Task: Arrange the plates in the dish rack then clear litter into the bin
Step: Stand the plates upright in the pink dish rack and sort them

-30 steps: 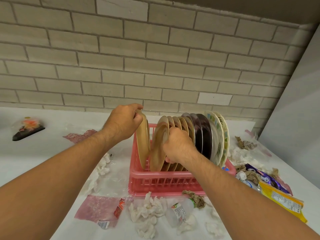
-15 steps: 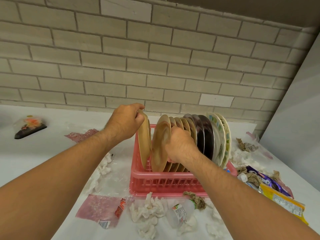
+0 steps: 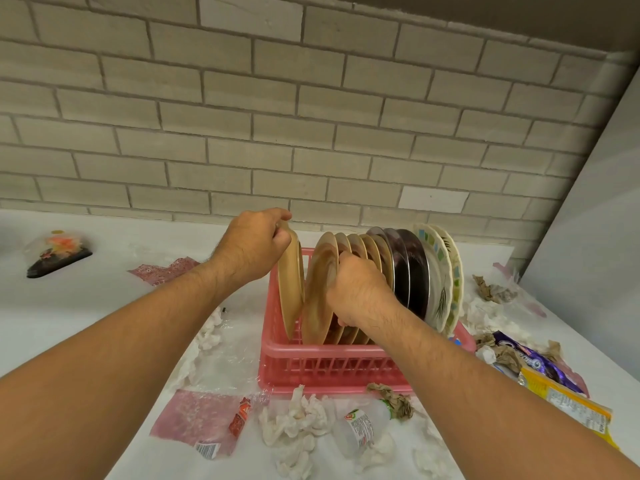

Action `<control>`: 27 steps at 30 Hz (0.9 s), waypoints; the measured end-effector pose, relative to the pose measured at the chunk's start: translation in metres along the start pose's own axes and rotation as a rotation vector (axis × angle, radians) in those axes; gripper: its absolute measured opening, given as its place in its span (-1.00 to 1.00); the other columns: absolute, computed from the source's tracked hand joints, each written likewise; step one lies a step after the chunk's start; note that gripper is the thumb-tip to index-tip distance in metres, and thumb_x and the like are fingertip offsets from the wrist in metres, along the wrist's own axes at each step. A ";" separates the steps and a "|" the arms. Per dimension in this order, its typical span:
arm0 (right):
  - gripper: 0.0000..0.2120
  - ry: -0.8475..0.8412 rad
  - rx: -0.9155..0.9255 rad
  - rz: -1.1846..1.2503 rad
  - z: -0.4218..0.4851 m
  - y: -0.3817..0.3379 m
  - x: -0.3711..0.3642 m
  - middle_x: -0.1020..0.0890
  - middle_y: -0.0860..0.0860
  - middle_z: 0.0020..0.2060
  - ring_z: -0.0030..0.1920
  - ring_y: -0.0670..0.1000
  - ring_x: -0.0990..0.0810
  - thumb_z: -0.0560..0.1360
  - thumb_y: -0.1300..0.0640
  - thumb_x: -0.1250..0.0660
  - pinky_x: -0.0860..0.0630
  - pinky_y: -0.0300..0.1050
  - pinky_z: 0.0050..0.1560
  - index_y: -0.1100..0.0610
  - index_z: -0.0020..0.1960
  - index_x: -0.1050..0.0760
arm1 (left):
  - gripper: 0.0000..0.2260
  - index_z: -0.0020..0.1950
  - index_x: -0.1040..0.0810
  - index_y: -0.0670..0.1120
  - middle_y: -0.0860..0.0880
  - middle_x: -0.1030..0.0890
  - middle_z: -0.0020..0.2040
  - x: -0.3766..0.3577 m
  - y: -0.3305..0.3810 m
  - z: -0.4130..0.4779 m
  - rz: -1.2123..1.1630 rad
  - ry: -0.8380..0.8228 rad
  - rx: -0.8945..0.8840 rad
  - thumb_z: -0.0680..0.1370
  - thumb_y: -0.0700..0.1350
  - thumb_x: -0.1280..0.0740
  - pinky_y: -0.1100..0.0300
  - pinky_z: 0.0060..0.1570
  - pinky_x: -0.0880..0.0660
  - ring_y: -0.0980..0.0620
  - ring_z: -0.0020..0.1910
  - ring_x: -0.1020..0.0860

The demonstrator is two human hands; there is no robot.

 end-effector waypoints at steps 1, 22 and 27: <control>-0.71 0.013 0.014 -0.019 -0.001 -0.002 0.001 -0.61 0.09 -0.10 -0.15 0.07 -0.65 0.50 0.28 -0.34 -0.65 -0.01 -0.10 0.17 0.21 -0.44 | -0.66 0.34 -0.48 -0.05 0.09 -0.45 -0.44 -0.001 0.000 0.000 0.001 -0.002 0.000 0.58 -0.16 -0.16 0.29 -0.44 -0.31 0.10 -0.44 -0.45; -0.82 -0.121 0.226 0.242 -0.022 -0.019 -0.028 -0.64 0.03 -0.23 -0.28 0.03 -0.67 0.53 0.00 -0.35 -0.67 0.02 -0.16 0.05 0.08 -0.50 | -0.67 0.34 -0.47 -0.04 0.01 -0.57 -0.36 -0.031 0.000 0.002 -0.116 -0.082 0.048 0.57 -0.14 -0.20 0.21 -0.28 -0.50 0.07 -0.36 -0.56; -0.68 -0.119 0.212 0.277 -0.019 -0.018 -0.033 -0.63 0.08 -0.15 -0.23 0.06 -0.68 0.59 0.04 -0.27 -0.67 0.06 -0.17 0.10 0.30 -0.40 | -0.66 0.38 -0.42 -0.07 0.04 -0.58 -0.29 -0.044 -0.002 0.001 -0.151 -0.155 0.073 0.60 -0.13 -0.20 0.21 -0.16 -0.53 0.09 -0.27 -0.58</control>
Point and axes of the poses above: each hand's wrist, its own z-axis towards the middle knuckle, its own x-axis out of the back of the hand, y = z × x, the point moved 10 cm from there along z, towards the middle knuckle
